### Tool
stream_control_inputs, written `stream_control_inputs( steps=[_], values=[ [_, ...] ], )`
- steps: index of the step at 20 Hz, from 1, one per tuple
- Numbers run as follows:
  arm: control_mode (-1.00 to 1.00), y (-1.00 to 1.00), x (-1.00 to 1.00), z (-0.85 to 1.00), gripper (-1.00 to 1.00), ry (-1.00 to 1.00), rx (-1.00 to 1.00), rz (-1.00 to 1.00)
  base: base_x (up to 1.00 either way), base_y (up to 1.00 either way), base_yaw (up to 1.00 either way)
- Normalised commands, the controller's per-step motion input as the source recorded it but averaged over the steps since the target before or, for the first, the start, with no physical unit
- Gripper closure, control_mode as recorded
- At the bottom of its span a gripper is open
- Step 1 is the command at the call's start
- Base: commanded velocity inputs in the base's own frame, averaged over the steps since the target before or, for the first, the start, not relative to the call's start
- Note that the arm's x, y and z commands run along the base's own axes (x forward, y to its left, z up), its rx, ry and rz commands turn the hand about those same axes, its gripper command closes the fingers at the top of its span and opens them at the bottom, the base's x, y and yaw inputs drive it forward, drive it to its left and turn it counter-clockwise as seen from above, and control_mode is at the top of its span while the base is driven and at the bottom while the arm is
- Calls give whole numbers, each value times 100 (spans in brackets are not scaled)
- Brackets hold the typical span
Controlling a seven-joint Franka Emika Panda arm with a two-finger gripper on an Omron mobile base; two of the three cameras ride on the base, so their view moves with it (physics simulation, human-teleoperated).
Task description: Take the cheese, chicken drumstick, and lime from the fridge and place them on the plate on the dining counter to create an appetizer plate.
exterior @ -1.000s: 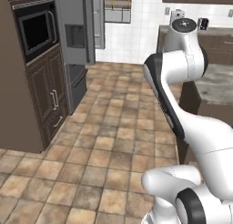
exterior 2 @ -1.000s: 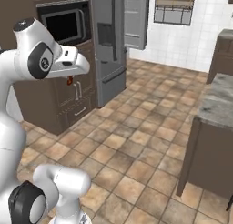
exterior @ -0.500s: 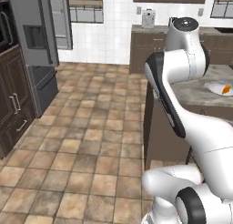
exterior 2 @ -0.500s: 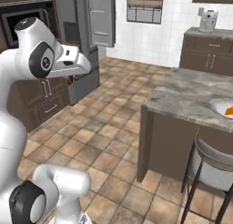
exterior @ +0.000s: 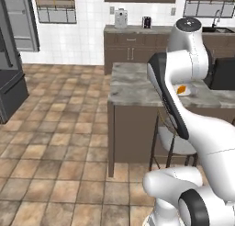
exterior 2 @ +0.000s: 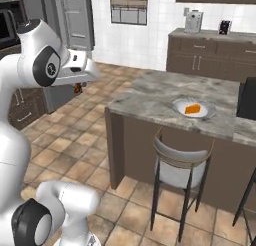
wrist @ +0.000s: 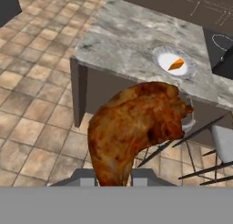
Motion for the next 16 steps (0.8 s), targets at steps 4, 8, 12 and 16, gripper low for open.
stream_control_inputs(
  steps=[4,8,12,16],
  values=[
    [100,0,0,0,100,0,0,0,40,-64,-19],
    [100,0,0,0,100,0,0,0,72,-24,-21],
    [100,0,0,0,100,0,0,0,84,0,-22],
    [100,0,0,0,100,0,0,0,89,0,-22]
  ],
)
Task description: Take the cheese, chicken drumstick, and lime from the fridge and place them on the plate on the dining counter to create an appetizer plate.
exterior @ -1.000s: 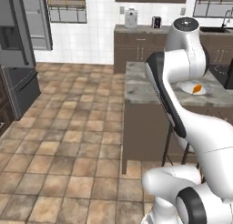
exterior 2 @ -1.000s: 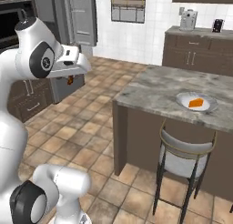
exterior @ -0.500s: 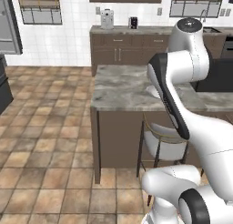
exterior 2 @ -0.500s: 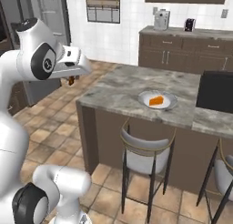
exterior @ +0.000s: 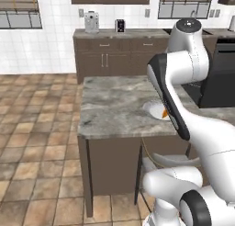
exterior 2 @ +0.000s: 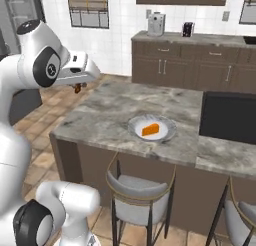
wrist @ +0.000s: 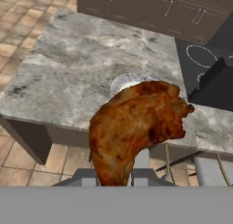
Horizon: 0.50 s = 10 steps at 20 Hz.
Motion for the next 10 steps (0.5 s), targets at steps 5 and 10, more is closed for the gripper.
stream_control_inputs(
  steps=[5,10],
  values=[
    [100,0,0,0,100,0,0,0,73,-2,-21],
    [100,0,0,0,100,0,0,0,44,-4,-18]
  ],
)
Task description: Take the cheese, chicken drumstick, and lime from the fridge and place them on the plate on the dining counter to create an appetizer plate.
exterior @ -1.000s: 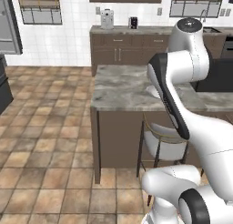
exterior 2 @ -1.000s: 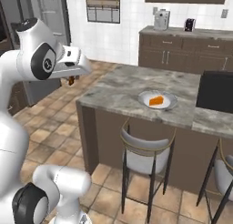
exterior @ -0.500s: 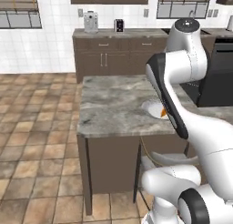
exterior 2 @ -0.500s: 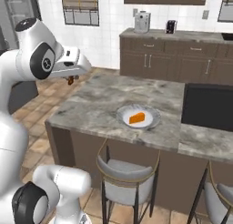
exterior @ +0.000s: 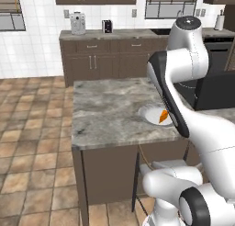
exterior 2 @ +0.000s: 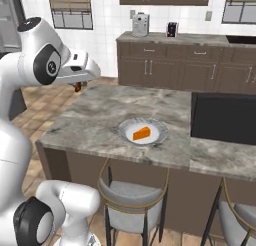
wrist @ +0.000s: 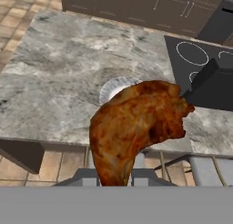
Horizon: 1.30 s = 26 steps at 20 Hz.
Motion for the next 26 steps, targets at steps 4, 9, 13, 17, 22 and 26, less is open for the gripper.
stream_control_inputs(
  steps=[4,9,13,17,22,26],
  values=[
    [100,0,0,0,100,0,0,0,28,0,-16],
    [-100,-1,5,-2,100,0,0,-3,21,0,-12],
    [-100,-14,29,-14,100,2,0,-13,0,0,0],
    [-100,-23,36,-20,100,7,0,-10,0,0,0],
    [-100,-13,40,-28,100,12,0,-8,0,0,0],
    [-100,-13,19,-18,100,26,5,-9,0,0,0]
  ],
)
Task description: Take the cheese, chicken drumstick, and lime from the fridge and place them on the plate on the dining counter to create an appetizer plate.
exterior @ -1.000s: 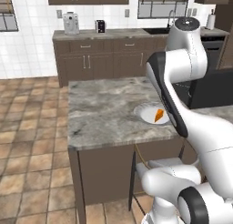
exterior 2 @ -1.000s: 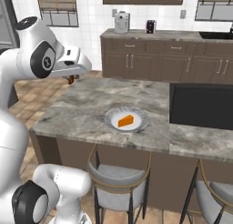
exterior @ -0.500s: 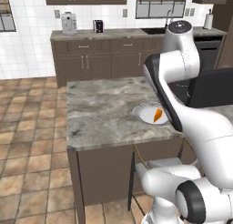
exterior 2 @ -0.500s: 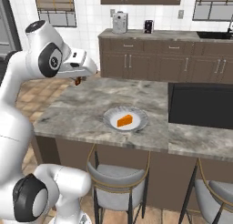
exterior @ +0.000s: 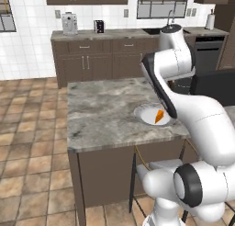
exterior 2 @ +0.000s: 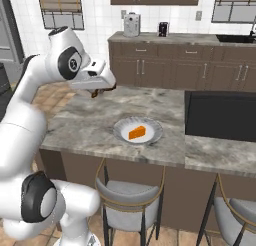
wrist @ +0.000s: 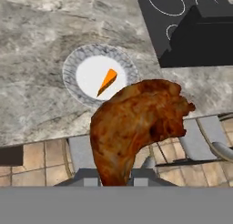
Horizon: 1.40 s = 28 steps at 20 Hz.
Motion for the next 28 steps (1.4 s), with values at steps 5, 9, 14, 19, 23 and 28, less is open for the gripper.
stream_control_inputs(
  steps=[5,9,14,19,23,28],
  values=[
    [-100,-7,0,-32,100,24,14,-5,0,0,0],
    [-100,-9,5,-56,100,18,18,-1,0,0,0],
    [-100,0,36,-64,100,4,5,0,0,0,0],
    [-100,0,57,-61,100,0,0,0,0,0,0],
    [-100,0,65,-51,100,0,0,0,0,0,0],
    [-100,0,58,-36,100,1,0,0,0,0,0]
  ],
)
